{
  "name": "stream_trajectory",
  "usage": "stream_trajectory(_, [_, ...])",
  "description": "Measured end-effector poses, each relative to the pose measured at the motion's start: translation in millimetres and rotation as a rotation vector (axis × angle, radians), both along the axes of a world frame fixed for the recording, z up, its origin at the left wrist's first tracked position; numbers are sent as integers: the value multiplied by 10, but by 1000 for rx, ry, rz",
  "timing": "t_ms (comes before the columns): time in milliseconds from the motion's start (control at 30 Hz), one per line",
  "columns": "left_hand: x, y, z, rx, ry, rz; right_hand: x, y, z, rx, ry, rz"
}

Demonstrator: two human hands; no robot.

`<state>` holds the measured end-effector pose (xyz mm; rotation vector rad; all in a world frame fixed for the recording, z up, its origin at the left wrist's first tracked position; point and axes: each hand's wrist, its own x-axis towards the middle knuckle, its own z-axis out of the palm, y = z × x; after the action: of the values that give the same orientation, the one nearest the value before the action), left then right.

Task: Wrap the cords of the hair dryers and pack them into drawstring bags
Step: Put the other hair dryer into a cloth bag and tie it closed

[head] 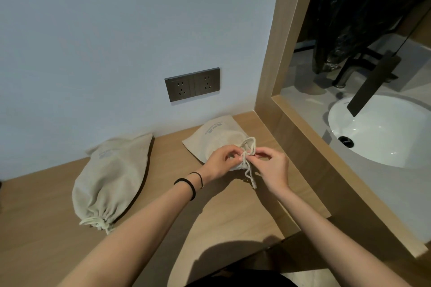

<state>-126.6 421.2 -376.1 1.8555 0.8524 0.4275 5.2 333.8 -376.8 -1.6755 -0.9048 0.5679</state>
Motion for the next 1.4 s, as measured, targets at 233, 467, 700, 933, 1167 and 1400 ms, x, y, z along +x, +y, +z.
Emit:
stream_trajectory(233, [-29, -64, 8, 100, 75, 40, -37, 13, 84, -71, 94, 179])
stream_trajectory(467, [-79, -15, 23, 59, 63, 88, -59, -26, 60, -21, 16, 205])
stream_trajectory(700, [-125, -21, 75, 87, 110, 94, -117, 18, 75, -30, 137, 160])
stream_trajectory(933, [-452, 98, 50, 383, 358, 73, 144, -3, -31, -218, 638, -114])
stream_trajectory(1167, [-393, 31, 131, -334, -66, 274, 139, 61, 159, -100, 689, 46])
stream_trajectory(1400, [-222, -17, 215, -780, -400, 220, 0, 194, 288, 45, 829, 114])
